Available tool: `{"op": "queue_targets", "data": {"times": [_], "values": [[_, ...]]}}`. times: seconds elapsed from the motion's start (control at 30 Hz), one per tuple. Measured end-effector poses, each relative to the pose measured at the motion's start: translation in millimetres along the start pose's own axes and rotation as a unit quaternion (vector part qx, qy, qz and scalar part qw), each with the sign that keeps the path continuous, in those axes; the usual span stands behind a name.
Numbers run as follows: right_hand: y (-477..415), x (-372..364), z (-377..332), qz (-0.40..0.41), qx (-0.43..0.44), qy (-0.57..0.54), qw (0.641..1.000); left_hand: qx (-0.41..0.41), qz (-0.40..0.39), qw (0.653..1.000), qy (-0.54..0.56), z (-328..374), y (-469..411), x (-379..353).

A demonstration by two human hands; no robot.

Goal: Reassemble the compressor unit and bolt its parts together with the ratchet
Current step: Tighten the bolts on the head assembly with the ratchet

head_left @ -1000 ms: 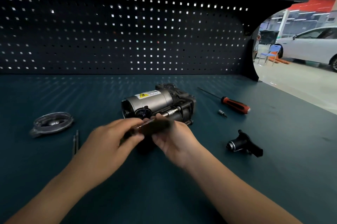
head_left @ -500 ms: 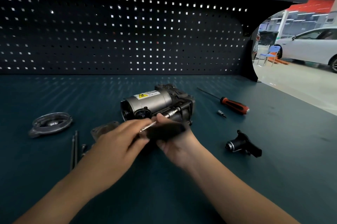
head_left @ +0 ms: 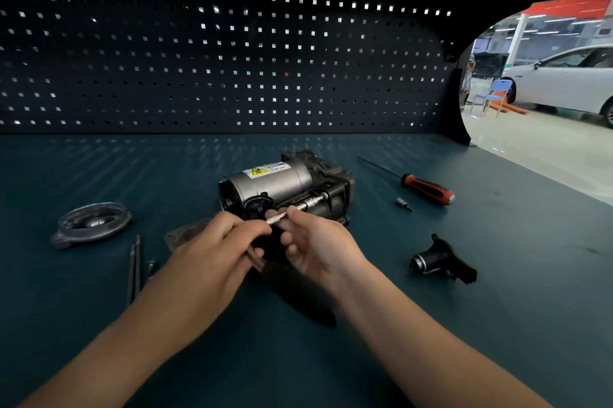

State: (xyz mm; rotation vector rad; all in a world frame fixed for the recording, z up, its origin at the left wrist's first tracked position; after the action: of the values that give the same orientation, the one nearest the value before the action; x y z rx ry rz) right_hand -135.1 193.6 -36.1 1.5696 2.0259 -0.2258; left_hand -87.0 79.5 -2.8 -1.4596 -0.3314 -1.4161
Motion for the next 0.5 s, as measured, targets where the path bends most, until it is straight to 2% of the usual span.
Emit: {"op": "queue_targets", "data": {"times": [0.07, 0.1, 0.13, 0.17, 0.2, 0.23, 0.27, 0.3, 0.33, 0.37, 0.4, 0.43, 0.47, 0.5], "values": [[0.4, 0.4, -0.8, -0.001, -0.001, 0.003, 1.000, 0.026, 0.005, 0.999, 0.020, -0.9, 1.1, -0.4], [0.9, 1.1, -1.3, 0.001, -0.001, -0.002, 1.000, 0.075, 0.027, 0.992, 0.101, -2.9, 0.9, 1.9], [2.2, 1.5, -2.8, 0.003, 0.000, -0.012, 1.000, 0.139, 0.051, 0.962, 0.229, -7.4, -0.9, 0.9], [3.0, 2.1, -4.7, 0.003, 0.004, -0.024, 1.000, 0.200, 0.067, 0.903, 0.375, -12.5, -3.0, -5.3], [3.9, 2.0, -6.6, 0.001, 0.010, -0.037, 0.999, 0.253, 0.067, 0.824, 0.503, -14.2, -4.6, -12.5], [4.4, 2.1, -7.8, -0.002, 0.015, -0.046, 0.999, 0.287, 0.060, 0.749, 0.595, -14.2, -6.0, -18.8], [4.8, 2.1, -9.0, -0.003, 0.019, -0.048, 0.999, 0.308, 0.051, 0.695, 0.648, -13.2, -5.7, -22.3], [4.5, 2.7, -9.4, -0.001, 0.021, -0.041, 0.999, 0.315, 0.037, 0.670, 0.671, -12.4, -4.4, -24.8], [4.1, 3.4, -8.9, 0.004, 0.020, -0.029, 0.999, 0.320, 0.025, 0.664, 0.676, -12.8, -2.9, -26.5], [3.3, 3.9, -7.9, 0.009, 0.018, -0.017, 1.000, 0.310, 0.020, 0.684, 0.660, -14.0, -2.8, -25.0], [2.7, 4.3, -6.7, 0.013, 0.017, -0.007, 1.000, 0.287, 0.017, 0.738, 0.611, -13.0, -2.9, -19.7], [2.4, 4.2, -6.2, 0.015, 0.017, -0.002, 1.000, 0.236, 0.017, 0.826, 0.512, -12.1, -3.5, -11.3], [2.3, 3.9, -6.2, 0.014, 0.018, 0.000, 1.000, 0.143, 0.024, 0.927, 0.346, -7.3, -5.7, 1.5], [2.3, 3.5, -6.1, 0.011, 0.020, -0.003, 1.000, 0.042, 0.012, 0.991, 0.129, 2.2, -6.7, 8.4]]}}
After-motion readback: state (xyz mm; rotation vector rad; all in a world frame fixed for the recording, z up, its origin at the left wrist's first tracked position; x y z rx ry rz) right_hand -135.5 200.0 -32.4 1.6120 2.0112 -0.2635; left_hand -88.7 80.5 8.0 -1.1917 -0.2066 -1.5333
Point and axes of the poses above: each hand's wrist, its own y-axis away from the middle knuckle, its own x-axis out of the back of the hand, z = x × y, the point moved 6 cm from there along -y, towards the middle knuckle, and after that the axes turned 7 degrees about -z, right-handed, at the moved point
